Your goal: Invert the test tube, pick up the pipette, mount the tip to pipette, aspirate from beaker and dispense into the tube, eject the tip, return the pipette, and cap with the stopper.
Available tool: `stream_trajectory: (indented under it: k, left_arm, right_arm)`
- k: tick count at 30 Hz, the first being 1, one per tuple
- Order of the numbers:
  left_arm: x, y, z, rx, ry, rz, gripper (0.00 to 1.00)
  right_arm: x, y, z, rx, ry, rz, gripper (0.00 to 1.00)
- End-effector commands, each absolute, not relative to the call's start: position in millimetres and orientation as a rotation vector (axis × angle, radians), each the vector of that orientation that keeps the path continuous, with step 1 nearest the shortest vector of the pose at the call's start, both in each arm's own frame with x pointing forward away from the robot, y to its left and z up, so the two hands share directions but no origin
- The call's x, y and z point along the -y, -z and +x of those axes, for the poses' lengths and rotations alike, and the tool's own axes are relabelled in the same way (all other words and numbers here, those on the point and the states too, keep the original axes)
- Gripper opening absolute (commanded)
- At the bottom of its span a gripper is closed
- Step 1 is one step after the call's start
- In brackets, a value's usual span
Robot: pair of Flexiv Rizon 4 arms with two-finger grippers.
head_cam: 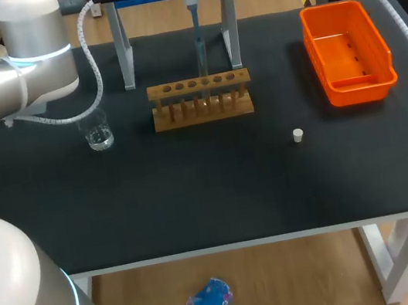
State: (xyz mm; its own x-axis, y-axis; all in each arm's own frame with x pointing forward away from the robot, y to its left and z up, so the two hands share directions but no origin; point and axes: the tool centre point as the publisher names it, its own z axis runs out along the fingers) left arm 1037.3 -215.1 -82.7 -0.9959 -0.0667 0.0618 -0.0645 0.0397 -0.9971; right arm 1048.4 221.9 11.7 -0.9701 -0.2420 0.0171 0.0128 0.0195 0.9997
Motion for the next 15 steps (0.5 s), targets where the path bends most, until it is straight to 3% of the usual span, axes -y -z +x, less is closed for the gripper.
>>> stream_trajectory:
  k: [1, 2, 4, 5, 15]
  left_arm:
    - [216, 82, 1038, -2.267, 2.169, -0.144, 0.00]
    - [216, 82, 1038, -2.267, 2.169, -0.144, 0.00]
    - [216, 82, 1038, -2.267, 2.169, -0.144, 0.00]
    - [216, 82, 1038, -2.267, 2.169, -0.144, 0.00]
    - [216, 82, 1038, -2.267, 2.169, -0.144, 0.00]
  right_arm:
    - [-213, -19, 1049, 2.115, 2.063, 0.249, 0.00]
    - [-210, -21, 1049, 2.118, 2.061, 0.257, 0.00]
    - [-203, -27, 1045, 2.127, 2.031, 0.286, 0.37]
    - [-197, -29, 1043, 2.143, 2.016, 0.298, 1.00]
    - [-139, -28, 1024, 2.329, 1.855, 0.319, 1.00]
